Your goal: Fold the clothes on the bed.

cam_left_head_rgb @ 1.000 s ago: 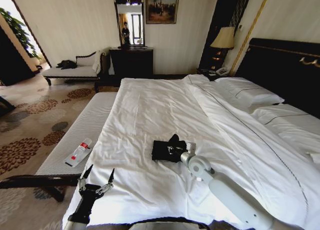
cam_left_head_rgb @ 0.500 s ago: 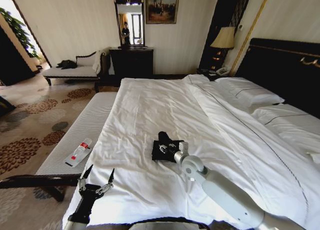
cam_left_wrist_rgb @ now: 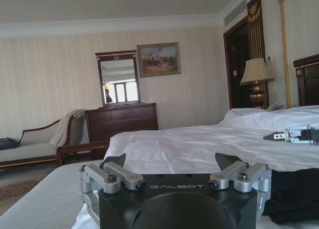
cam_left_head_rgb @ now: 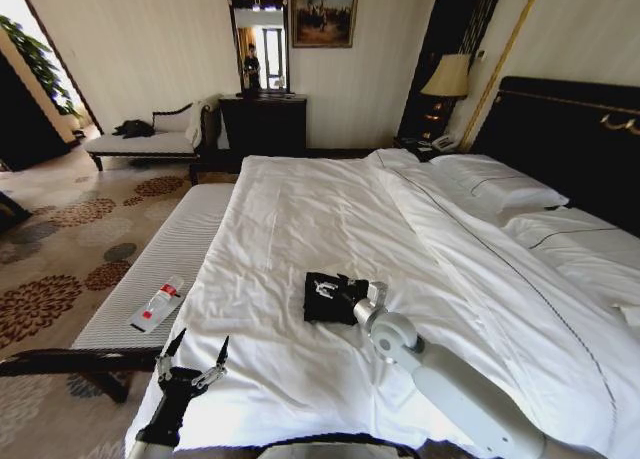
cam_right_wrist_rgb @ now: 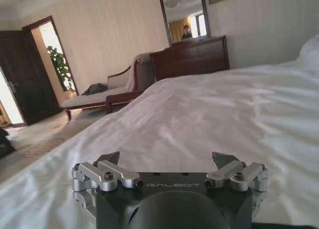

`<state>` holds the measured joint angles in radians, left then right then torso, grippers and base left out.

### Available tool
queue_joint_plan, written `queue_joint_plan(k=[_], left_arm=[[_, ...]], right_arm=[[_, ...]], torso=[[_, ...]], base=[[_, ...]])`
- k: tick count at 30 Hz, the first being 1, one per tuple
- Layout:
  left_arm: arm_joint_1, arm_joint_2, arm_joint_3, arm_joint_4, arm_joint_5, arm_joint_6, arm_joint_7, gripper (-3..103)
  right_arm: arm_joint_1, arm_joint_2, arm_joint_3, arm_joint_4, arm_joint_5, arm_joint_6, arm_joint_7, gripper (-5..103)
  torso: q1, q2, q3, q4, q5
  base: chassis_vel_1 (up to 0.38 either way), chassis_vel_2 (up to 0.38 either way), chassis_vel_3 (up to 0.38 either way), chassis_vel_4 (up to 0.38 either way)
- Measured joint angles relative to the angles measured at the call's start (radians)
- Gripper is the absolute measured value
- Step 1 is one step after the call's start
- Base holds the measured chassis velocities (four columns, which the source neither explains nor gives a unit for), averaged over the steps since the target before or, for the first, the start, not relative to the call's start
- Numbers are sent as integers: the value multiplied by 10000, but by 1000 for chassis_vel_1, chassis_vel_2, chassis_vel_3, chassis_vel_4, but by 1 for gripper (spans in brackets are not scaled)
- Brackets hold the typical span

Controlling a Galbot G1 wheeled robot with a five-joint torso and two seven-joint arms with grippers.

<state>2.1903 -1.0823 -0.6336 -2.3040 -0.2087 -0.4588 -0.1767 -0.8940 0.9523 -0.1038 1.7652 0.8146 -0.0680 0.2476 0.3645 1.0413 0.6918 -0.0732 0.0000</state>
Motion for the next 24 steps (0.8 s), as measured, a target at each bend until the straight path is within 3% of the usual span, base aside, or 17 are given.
queue_joint_plan(k=[1, 5, 9, 12, 20, 24], left_arm=[[0, 0, 1, 0, 0, 0, 3, 100], [-1, 0, 0, 0, 0, 0, 1, 100], [0, 0, 1, 0, 0, 0, 0, 100], [-1, 0, 0, 0, 0, 0, 0, 100], [-1, 0, 1, 0, 0, 0, 1, 100], [-1, 0, 0, 0, 0, 0, 1, 100]], right_arm=[[52, 177, -75, -569, -576, 339, -193, 100], [133, 786, -277, -1667, -1303, 931, -414, 100], [235, 2000, -755, -3147, -2757, 1778, -757, 100], [241, 2249, -973, -3447, -3247, 2021, -900, 100], [45, 2099, -1243, -3233, -3573, 2123, -906, 100], [52, 1405, -727, -2044, -3004, 1925, -562, 100]], torso=[[0, 0, 0, -1, -1], [2, 0, 2, 0, 0], [1, 0, 2, 3, 0], [1, 0, 1, 2, -1], [1, 0, 2, 0, 0], [0, 0, 2, 2, 1]], base=[[0, 0, 0, 0], [0, 0, 0, 0], [0, 0, 0, 0], [0, 0, 0, 0], [0, 0, 0, 0], [0, 0, 0, 0]])
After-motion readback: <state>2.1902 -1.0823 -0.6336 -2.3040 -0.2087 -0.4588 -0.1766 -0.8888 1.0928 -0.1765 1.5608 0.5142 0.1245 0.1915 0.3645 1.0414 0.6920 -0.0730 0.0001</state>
